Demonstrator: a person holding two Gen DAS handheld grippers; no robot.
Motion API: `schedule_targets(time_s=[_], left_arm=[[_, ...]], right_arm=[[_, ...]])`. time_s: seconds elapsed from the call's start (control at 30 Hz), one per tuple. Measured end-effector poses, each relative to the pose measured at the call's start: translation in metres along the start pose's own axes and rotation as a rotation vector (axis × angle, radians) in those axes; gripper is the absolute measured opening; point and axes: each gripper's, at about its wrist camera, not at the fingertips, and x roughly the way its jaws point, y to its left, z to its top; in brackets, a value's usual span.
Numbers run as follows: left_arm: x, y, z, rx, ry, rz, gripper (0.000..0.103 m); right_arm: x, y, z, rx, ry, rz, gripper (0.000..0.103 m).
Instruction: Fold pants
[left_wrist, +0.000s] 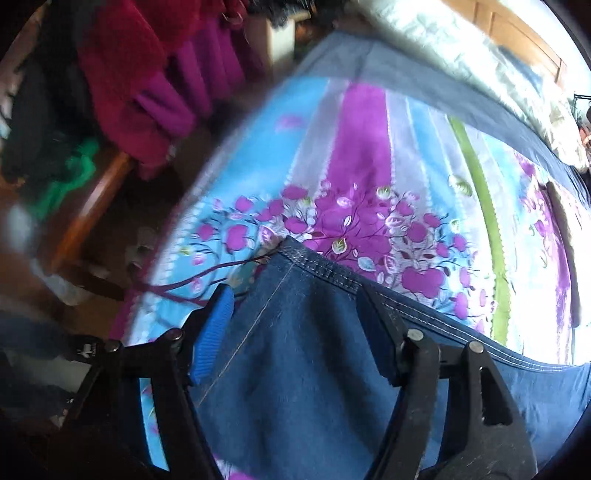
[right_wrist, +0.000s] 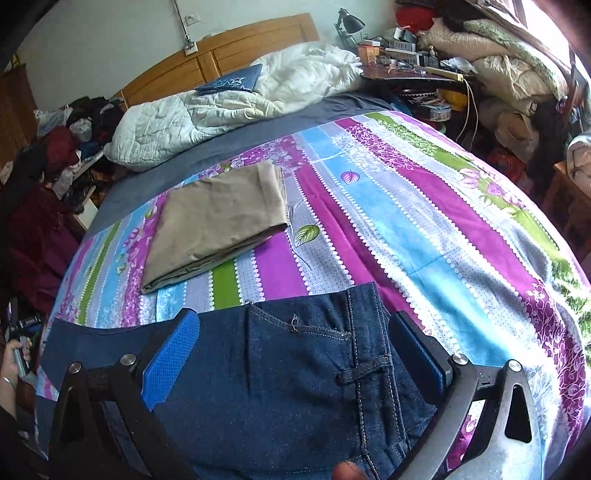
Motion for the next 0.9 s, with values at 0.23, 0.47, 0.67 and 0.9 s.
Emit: schedule_targets(time_s=[0.23, 0.47, 0.67, 0.9], left_arm=[[0.031, 0.009, 0.017, 0.023, 0.016, -0.082, 0.069], [0.062, 0.010, 0.015, 0.038, 0.115, -0.132, 0.070], [0.066, 0.022, 0.015, -0.057, 0.076, -0.166, 0.041], [0.060, 0.015, 0.005, 0.002, 0.029, -0.111, 0.018]], right_arm=[[0.014, 0.016, -0.005, -0.028, 0.026, -0.013, 0.103], [0.032, 0.009, -0.016, -0.007, 0.068, -0.038, 0.098], [0.021, -0.011, -0.013, -0.027, 0.026, -0.090, 0.094], [0.021, -0.050, -0.012, -0.057, 0.023, -0.147, 0.091]])
